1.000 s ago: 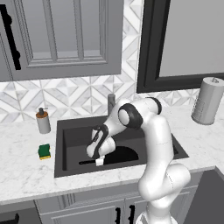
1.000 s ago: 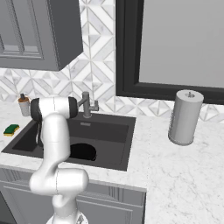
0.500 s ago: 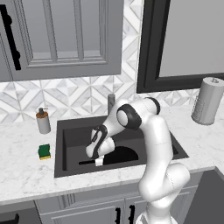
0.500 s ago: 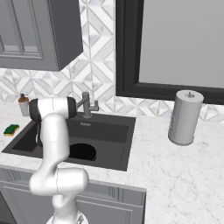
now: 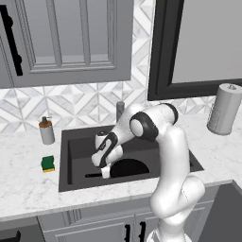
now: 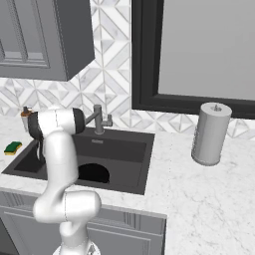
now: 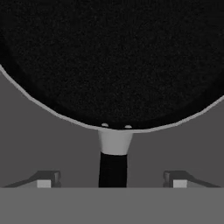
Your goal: Pick the pan and sponge and place them into the sink. Then turn on the water.
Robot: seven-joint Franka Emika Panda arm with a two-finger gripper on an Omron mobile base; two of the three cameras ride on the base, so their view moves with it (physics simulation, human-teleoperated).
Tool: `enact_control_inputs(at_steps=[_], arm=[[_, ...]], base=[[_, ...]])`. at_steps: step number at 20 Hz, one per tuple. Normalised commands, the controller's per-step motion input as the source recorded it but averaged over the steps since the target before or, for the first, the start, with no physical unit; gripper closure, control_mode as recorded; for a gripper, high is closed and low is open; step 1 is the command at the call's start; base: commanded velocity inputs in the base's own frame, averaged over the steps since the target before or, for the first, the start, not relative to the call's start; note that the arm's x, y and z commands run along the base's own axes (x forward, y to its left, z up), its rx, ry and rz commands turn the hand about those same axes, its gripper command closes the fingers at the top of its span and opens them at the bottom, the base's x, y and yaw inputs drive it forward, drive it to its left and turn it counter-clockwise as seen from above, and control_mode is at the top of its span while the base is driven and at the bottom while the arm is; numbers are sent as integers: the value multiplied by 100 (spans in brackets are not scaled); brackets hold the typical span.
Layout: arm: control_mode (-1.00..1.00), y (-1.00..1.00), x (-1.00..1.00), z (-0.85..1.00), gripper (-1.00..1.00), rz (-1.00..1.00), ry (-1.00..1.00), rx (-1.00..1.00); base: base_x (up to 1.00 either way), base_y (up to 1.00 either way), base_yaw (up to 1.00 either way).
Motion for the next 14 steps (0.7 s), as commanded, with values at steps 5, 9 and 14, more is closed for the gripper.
enact_control_inputs(at_steps=[5, 9, 14], arm=[[-100, 5, 0, 100, -100, 12, 0, -1], [-100, 19, -9, 100, -100, 55, 0, 0], [-100, 24, -1, 93, -100, 77, 0, 0]], base=[[0, 0, 0], [0, 0, 0], [0, 0, 0]])
